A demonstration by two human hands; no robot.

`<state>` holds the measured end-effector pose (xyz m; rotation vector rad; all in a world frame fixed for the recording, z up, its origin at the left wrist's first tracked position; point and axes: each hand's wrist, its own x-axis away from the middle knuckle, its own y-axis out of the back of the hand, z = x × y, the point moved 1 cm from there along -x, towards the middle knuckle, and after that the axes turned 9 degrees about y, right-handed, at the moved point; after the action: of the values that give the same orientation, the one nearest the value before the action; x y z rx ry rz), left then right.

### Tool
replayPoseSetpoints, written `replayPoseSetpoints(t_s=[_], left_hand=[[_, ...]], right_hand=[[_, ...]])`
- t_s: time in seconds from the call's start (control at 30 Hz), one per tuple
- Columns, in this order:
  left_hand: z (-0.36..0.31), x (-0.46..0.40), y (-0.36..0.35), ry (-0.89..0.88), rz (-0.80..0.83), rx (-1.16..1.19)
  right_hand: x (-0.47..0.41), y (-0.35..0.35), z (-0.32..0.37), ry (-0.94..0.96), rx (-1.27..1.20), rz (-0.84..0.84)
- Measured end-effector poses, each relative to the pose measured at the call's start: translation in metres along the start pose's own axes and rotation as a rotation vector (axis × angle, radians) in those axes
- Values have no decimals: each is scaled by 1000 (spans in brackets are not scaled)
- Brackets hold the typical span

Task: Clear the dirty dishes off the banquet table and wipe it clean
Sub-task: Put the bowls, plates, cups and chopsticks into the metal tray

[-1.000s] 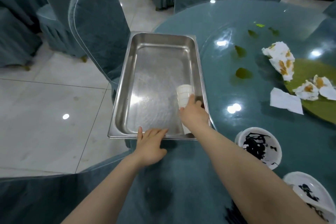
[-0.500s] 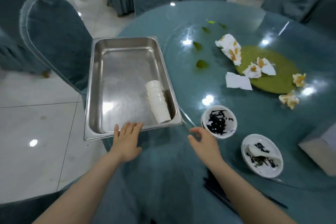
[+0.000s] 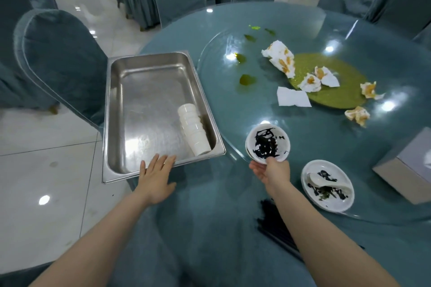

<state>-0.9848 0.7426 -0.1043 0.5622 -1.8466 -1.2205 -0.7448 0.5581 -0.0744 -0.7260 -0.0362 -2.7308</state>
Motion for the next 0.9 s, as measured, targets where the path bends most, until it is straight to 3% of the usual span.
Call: replayPoseSetpoints(t_s=[0.07,0.27,0.43,0.57,0.67,0.77,0.9], left_hand=[[2,2,3,-16,22,9],[3,1,15,-10,107,185],[6,-18,27,-5,144,212],[29,-46,36,117,67,70],[49,-57,35,204,101,7],[55,-61,25,215,170,22],[52,-67,19,227,214,60]], right_hand=[[0,-10,3,54,24,13],[15,-73,14,187,137,255],[15,-125,19,160,224,358],[12,-164,19,94,337,502],[15,-194,6,-3,397,595],[16,-211,-14,-119,371,630],[7,-218,-32,-121,371,613]])
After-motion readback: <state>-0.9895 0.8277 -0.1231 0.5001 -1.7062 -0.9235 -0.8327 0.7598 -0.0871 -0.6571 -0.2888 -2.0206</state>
